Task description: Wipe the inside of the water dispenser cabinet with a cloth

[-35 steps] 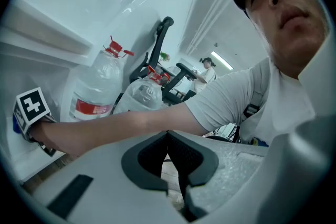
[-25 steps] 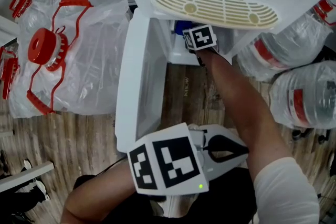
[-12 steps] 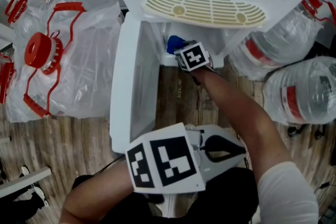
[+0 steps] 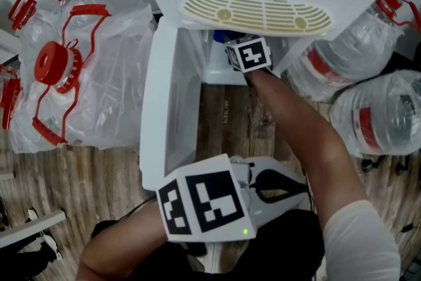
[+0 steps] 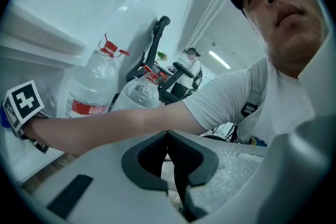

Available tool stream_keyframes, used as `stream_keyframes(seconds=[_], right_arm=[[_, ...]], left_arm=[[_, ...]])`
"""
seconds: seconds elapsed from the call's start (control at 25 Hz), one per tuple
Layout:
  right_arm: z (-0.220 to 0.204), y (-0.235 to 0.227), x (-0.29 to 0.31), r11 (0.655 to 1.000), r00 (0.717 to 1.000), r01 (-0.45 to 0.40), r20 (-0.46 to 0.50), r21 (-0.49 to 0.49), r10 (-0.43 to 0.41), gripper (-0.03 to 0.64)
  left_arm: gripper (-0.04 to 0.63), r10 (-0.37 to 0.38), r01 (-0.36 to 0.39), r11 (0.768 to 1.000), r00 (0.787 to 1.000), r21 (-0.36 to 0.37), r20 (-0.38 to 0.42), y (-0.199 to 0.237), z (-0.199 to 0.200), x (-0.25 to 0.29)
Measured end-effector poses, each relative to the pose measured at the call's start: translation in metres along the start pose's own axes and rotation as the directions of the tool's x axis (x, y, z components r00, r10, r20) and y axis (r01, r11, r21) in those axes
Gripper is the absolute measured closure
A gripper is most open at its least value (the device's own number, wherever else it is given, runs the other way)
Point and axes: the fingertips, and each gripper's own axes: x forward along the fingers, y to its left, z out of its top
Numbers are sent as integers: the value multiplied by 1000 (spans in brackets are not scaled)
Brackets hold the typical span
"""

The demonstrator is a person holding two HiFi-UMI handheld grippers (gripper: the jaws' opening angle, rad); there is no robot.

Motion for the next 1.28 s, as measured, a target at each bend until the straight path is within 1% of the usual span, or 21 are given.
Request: stream_keyframes(seconds=[0.08,0.12,0.2,0.28,0.56,0.64,0.72,0.88,0.92,1.04,1.16,1.28], right_arm=[[15,4,2,998,999,-4,32,-67,6,534],[19,10,3,995,999,-19,41,-97,23,534],[16,27,5,988,997,-65,37,-141,71,534],[10,39,1,980,995,-86,26,-180,92,532],[-1,64,-33,969,984,-168,34,-182,177,532],[-5,67,-43,964,981,-185,18,-190,192,532],[-4,62,-51,966,983,-172,24,-192,180,532],[21,34,-49,980,988,-87,108,-181,108,532],[27,30,-48,981,988,-74,117,-181,96,532],[41,25,-43,979,990,-58,118,-196,82,532],[56,18,-37,975,987,-28,146,-221,62,532],[61,23,-32,970,985,-43,154,-240,81,532]], left_arm=[[592,2,-2,1000,1000,-2,-1,0,-1,0],[592,3,-3,1000,1000,-3,-2,0,-1,-1],[592,5,-5,1000,1000,-4,-3,1,-2,-2],[592,5,-5,1000,1000,-5,-2,1,-2,-3],[592,-4,4,1000,1000,1,6,1,2,-1],[592,-6,6,1000,1000,1,7,1,2,-1],[592,-9,9,1000,1000,1,7,0,3,0],[592,-6,6,1000,1000,1,6,1,1,-1],[592,-5,5,1000,1000,0,6,1,1,-1],[592,-5,5,1000,1000,-4,4,0,0,0],[592,-8,8,1000,1000,-11,2,0,-1,0],[592,-12,12,1000,1000,-18,3,-1,-2,0]])
